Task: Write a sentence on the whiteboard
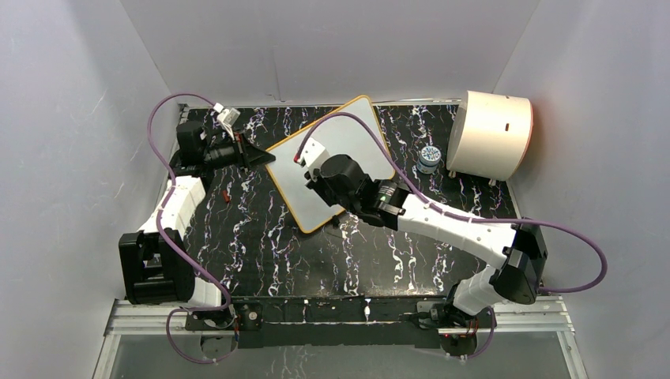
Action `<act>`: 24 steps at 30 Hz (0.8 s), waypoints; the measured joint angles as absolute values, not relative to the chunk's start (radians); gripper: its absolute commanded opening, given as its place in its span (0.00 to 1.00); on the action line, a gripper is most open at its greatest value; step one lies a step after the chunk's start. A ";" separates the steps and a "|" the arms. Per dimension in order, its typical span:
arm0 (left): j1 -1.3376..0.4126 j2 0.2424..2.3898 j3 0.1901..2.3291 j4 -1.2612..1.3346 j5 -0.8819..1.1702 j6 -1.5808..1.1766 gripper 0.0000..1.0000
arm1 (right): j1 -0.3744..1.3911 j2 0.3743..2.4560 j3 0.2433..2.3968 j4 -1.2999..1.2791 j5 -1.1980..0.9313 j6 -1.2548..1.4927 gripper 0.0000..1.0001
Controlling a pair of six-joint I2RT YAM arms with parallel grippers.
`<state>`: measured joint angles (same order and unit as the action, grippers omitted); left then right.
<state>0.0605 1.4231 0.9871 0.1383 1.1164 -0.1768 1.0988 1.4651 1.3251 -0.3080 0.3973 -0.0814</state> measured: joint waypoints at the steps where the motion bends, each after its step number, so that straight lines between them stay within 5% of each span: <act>1: 0.057 1.423 0.990 0.136 1.115 -0.177 0.00 | 1.102 1.471 1.327 -0.297 0.399 -0.083 0.00; 24: -0.026 1.449 1.030 0.080 1.102 -0.162 0.00 | 1.128 1.494 1.343 -0.213 0.428 -0.070 0.00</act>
<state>-0.0257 1.4494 1.0298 0.0803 1.1019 -0.1619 1.1282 1.4940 1.3430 -0.2131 0.4282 -0.0700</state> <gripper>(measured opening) 0.055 0.197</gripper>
